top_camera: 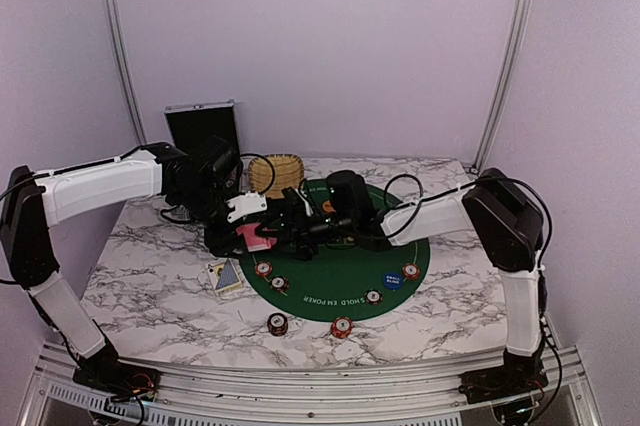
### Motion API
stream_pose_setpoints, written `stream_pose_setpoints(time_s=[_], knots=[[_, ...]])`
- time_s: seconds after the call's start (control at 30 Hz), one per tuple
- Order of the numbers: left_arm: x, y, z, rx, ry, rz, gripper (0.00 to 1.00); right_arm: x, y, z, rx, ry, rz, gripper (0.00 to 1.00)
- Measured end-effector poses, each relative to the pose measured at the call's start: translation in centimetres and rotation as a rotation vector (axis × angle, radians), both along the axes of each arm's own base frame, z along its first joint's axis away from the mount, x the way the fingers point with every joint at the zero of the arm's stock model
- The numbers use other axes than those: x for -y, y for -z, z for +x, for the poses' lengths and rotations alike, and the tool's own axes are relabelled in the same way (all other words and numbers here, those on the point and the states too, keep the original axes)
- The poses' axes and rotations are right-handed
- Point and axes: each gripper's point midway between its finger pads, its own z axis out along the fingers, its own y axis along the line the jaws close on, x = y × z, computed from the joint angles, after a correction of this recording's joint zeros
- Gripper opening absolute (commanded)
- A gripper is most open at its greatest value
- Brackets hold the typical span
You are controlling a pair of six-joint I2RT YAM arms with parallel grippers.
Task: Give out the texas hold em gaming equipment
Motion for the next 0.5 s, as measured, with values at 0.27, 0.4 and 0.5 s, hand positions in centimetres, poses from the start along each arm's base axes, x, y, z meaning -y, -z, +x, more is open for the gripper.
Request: stream_pose_setpoints(time_s=[0.27, 0.4, 0.5], knots=[[0.2, -0.1, -0.1, -0.008, -0.002, -0.01, 0.19, -2.0, 0.8, -0.1, -0.018, -0.027, 0.002, 0.99], [0.2, -0.1, -0.1, -0.009, -0.001, -0.012, 0.19, -2.9, 1.0, -0.3, -0.034, -0.041, 0.013, 0.99], [0.3, -0.1, -0.2, -0.01, 0.0, -0.013, 0.19, -3.6, 0.9, -0.3, -0.048, -0.047, 0.033, 0.99]])
